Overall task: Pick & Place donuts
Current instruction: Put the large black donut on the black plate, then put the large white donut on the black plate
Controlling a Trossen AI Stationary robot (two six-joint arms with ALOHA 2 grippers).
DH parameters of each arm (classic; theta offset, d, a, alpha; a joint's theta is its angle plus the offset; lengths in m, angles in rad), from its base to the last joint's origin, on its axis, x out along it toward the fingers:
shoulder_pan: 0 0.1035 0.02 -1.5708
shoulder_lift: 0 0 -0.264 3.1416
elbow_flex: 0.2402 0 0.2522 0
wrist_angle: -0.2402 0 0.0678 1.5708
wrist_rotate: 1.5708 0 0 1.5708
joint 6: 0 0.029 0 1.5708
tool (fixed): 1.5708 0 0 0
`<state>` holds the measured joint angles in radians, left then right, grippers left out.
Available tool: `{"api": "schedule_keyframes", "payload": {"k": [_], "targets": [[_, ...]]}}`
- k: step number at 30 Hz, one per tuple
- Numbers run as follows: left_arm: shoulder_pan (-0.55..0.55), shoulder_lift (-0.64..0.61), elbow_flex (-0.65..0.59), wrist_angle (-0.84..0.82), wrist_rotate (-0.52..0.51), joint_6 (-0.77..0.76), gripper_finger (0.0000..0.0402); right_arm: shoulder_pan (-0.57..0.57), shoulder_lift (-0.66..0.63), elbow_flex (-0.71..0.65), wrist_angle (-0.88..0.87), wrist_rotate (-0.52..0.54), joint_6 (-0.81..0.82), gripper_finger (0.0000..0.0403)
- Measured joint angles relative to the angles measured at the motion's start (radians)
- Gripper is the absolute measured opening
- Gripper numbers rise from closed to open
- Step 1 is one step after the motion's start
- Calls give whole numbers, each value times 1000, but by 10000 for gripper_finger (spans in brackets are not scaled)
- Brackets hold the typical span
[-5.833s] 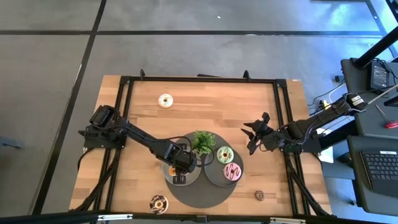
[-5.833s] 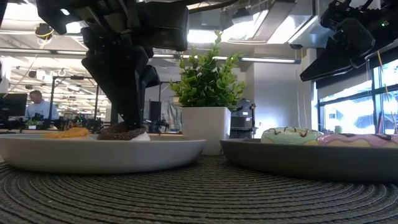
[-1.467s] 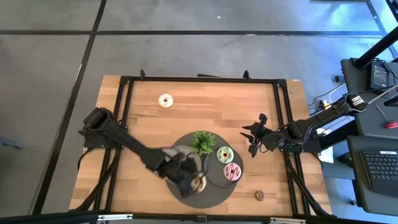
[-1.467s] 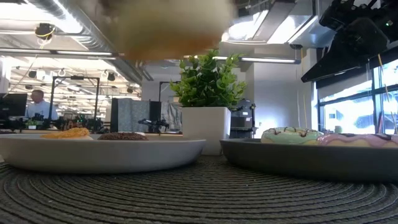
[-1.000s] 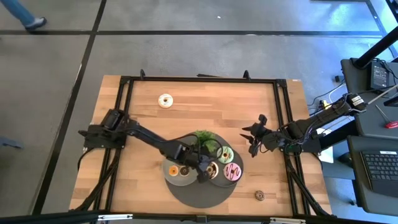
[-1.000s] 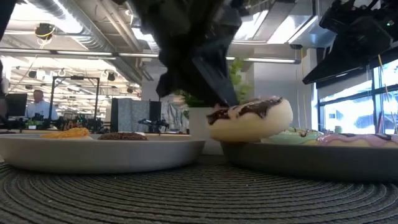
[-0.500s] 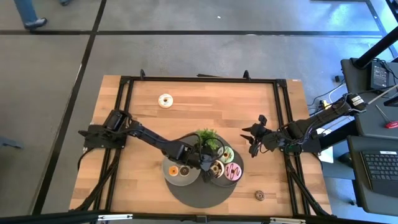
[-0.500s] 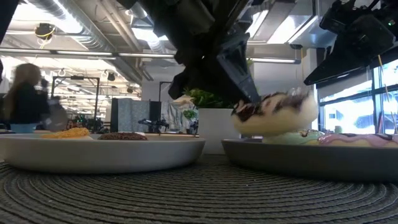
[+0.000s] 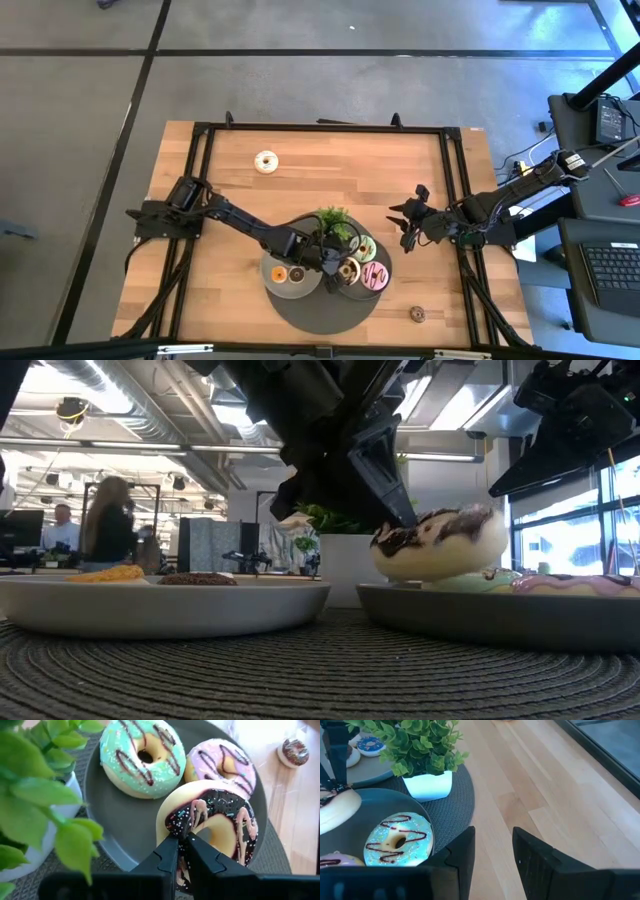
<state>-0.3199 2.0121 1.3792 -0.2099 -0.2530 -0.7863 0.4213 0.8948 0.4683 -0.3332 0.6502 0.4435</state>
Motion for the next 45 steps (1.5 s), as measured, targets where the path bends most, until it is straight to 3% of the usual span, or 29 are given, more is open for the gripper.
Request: {"api": "schedule_keyframes", "payload": {"k": [13,19,35,45], "targets": [[0,0,0,13,-22,14,39,0,0,0,0,0,0,133],[0,0,0,13,21,30,49,0,0,0,0,0,0,133],[0,0,0,12,27,30,116,0,0,0,0,0,0,133],[2,-12,0,6,45,41,134,0,0,0,0,0,0,133]]}}
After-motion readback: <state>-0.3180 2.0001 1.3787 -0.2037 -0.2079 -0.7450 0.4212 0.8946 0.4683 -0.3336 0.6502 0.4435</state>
